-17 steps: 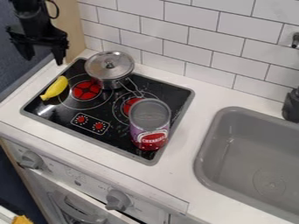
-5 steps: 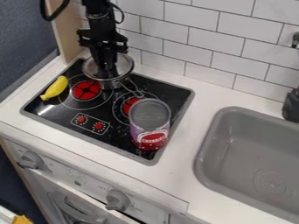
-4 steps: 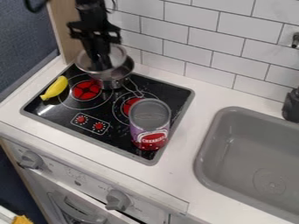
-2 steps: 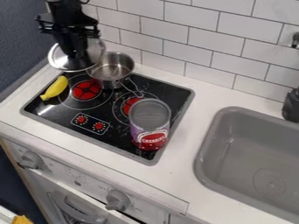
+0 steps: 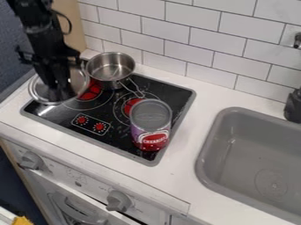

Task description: Uncover the pot

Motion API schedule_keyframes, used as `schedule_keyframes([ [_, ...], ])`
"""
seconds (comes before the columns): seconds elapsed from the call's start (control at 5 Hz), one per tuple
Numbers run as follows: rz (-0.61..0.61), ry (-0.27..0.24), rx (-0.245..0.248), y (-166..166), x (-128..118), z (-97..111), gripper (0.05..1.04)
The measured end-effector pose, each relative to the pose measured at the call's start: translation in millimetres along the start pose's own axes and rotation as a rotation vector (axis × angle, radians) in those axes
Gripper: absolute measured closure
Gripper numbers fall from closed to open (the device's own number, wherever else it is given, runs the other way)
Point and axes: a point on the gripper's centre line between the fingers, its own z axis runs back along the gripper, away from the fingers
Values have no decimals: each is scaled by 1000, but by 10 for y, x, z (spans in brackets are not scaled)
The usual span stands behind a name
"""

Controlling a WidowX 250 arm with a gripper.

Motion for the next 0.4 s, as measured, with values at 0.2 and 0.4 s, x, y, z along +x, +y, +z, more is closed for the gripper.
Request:
schedule_keyframes([
  [0.2, -7, 45, 1, -7, -114, -181, 802],
  [0.4, -50, 45, 8, -99, -147, -303, 802],
])
